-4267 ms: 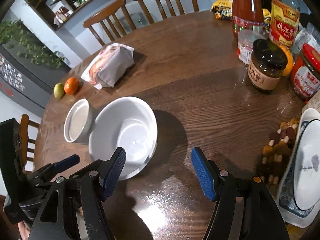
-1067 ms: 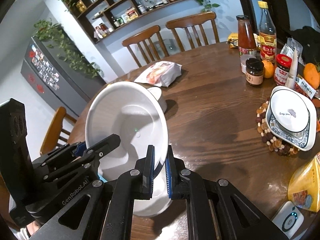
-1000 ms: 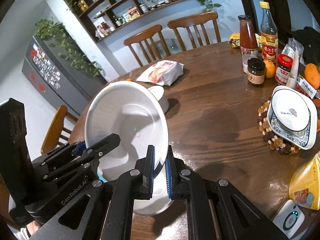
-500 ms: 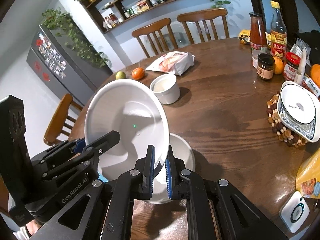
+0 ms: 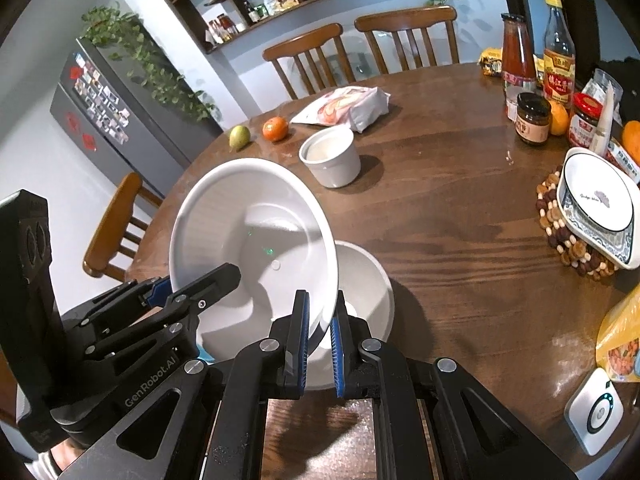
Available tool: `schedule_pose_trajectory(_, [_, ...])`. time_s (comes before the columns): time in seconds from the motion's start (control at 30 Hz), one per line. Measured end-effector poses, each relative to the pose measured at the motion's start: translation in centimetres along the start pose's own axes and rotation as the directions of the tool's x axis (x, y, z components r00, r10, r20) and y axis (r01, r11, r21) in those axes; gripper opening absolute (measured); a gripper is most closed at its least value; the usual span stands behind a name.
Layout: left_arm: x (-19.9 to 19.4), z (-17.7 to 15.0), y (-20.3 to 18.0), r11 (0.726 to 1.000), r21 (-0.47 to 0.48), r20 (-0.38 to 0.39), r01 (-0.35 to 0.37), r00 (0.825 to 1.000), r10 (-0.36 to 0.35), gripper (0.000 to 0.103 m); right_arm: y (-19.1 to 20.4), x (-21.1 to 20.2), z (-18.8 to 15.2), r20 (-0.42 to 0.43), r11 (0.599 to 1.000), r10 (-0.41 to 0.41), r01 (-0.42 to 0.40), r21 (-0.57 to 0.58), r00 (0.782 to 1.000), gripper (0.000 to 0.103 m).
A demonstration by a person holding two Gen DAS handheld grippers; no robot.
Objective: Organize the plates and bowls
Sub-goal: 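Carry the held bowl over the large white bowl beside the teal dish stack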
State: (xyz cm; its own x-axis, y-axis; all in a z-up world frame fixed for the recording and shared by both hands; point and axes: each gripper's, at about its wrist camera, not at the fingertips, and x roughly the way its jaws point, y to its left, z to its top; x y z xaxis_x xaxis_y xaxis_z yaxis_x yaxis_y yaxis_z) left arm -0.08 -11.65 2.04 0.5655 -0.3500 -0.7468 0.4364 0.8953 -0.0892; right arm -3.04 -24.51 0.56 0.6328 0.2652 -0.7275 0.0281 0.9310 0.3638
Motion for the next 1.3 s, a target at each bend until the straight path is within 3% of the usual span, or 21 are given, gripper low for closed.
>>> schedule_pose_trajectory(0.43, [1.6,-0.9,0.3,1.0,-0.012,-0.063,0.017,0.998,-0.018,0.018,-0.5,1.1,-0.7,-0.042,1.0,-0.012,0.012,0.013,0.999,0.011])
schedule_pose_trajectory(0.8, [4.0,-2.1,1.5,0.998,-0.051,-0.163,0.037,0.986,-0.045,0.018,-1.1,3.3,-1.3,-0.109,0.999,-0.013,0.017,0.033,0.994,0.011])
schedule_pose_trajectory(1.3, [6.1,-2.5,1.7,0.999,-0.04,-0.22,0.022,0.975,-0.031,0.018,-1.7,5.6,-2.0,-0.169,0.997,-0.066,0.071,0.027,0.983,0.011])
